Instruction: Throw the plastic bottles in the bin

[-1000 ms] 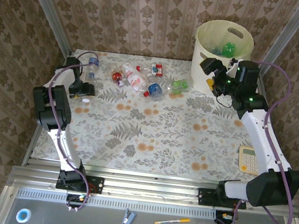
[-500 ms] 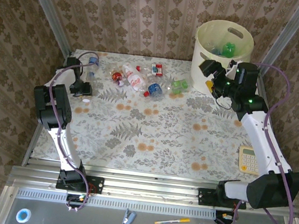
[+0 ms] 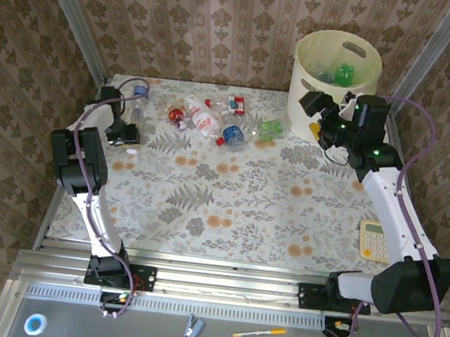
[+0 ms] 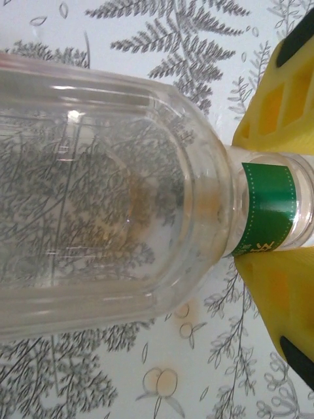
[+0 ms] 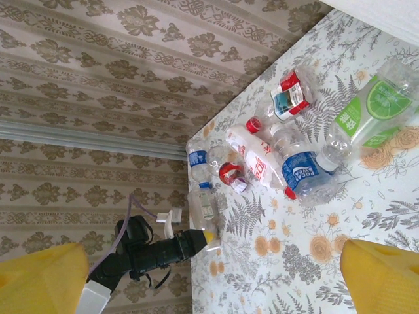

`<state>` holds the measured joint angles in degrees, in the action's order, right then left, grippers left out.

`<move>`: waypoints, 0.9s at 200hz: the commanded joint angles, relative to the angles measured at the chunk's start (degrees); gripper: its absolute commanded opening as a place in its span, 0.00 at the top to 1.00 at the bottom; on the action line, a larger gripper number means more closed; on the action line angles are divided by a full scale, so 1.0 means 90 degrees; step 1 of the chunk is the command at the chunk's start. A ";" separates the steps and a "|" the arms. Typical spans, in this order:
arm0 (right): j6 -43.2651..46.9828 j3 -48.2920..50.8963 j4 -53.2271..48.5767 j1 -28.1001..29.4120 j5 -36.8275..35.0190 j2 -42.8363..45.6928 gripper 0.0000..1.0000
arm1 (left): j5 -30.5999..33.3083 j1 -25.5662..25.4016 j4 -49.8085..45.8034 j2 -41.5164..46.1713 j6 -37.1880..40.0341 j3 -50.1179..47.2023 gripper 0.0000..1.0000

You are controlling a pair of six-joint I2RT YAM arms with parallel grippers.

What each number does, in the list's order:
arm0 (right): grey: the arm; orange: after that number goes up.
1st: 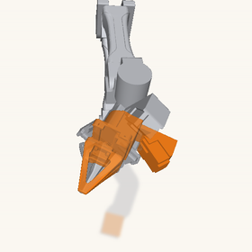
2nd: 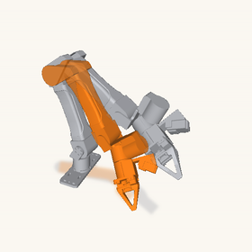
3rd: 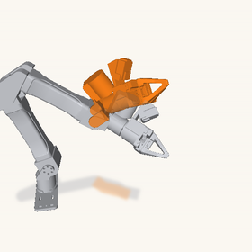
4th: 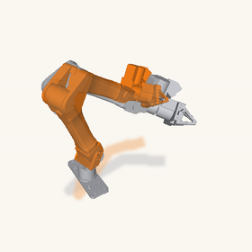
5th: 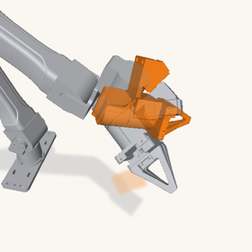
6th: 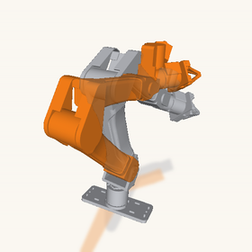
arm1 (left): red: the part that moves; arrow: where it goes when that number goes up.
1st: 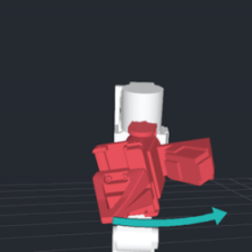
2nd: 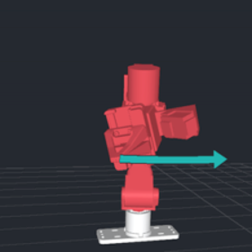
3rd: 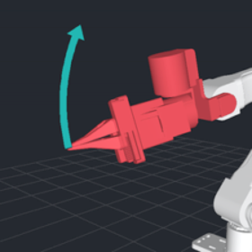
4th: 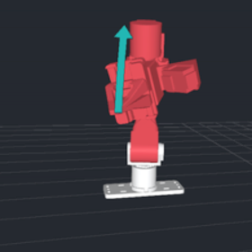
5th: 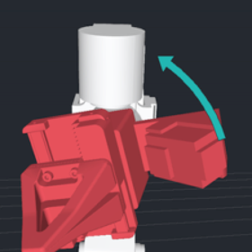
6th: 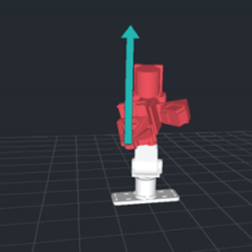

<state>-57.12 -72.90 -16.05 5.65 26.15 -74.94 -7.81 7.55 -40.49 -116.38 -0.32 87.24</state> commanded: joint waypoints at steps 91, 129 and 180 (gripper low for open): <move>0.0102 0.0163 -0.0008 0.0017 -0.0064 0.0128 0.00 | -0.0896 -0.0597 0.0178 0.1261 0.0097 -0.0599 0.99; 0.0123 0.0176 -0.0016 0.0011 -0.0037 0.0123 0.00 | -0.1035 -0.0836 0.0031 0.1614 0.0322 -0.0494 1.00; 0.0090 0.0214 0.0036 0.0009 0.0000 0.0074 0.00 | -0.1335 -0.1288 -0.0313 0.1960 0.0592 -0.0113 1.00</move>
<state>-57.06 -71.88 -16.08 5.65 26.15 -74.94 -17.19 -1.91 -41.01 -101.51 2.15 83.57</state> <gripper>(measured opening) 0.999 0.279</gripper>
